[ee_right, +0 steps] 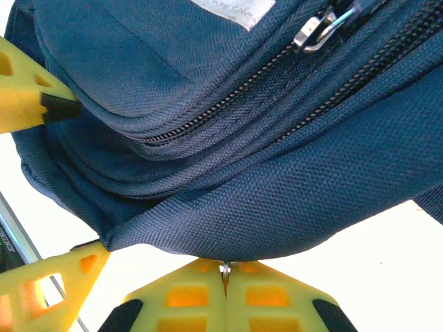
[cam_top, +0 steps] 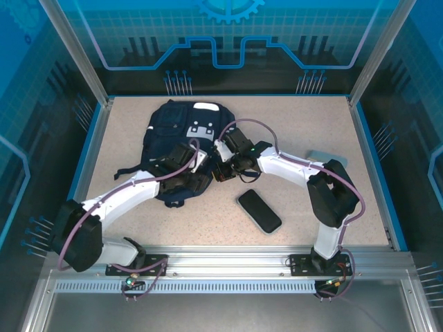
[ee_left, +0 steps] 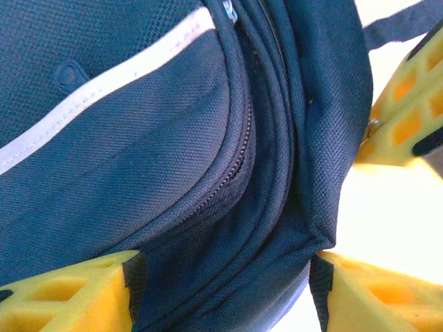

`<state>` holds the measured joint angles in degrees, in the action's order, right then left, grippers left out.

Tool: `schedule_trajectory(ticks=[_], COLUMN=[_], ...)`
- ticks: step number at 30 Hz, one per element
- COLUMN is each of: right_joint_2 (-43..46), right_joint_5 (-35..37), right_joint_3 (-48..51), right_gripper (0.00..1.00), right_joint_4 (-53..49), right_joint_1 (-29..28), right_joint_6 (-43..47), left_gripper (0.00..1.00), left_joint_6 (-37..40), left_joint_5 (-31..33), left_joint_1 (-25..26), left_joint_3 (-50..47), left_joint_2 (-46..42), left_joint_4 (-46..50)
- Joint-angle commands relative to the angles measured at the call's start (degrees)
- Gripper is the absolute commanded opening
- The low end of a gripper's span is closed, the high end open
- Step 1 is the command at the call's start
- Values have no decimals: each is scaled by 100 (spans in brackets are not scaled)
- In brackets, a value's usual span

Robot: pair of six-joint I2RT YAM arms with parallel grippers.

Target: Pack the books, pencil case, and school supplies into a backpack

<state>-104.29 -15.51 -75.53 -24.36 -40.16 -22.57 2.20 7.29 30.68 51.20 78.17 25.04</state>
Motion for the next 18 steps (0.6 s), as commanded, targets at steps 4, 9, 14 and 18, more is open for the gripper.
schedule_trajectory(ticks=[4,9,14,18], right_joint_2=[75,79,108,121], right_joint_5=[-292,-296,-384,-405], right_joint_3=[-123,-89,-42,-67], right_gripper=[0,0,0,0], right_joint_4=[305,320,373,353], right_joint_1=[130,185,220,220], right_joint_6=[-85,-131,-178,-169], left_gripper=[66,65,56,44], left_joint_6=[381,929,1115,1134], left_joint_5=[-77,-206,-52,105], left_joint_1=[83,135,135,132], left_joint_3=[-26,-458,-695,-613], left_joint_2=[35,-330,-558,-385], left_joint_4=[-266,-814,-1161,-1065])
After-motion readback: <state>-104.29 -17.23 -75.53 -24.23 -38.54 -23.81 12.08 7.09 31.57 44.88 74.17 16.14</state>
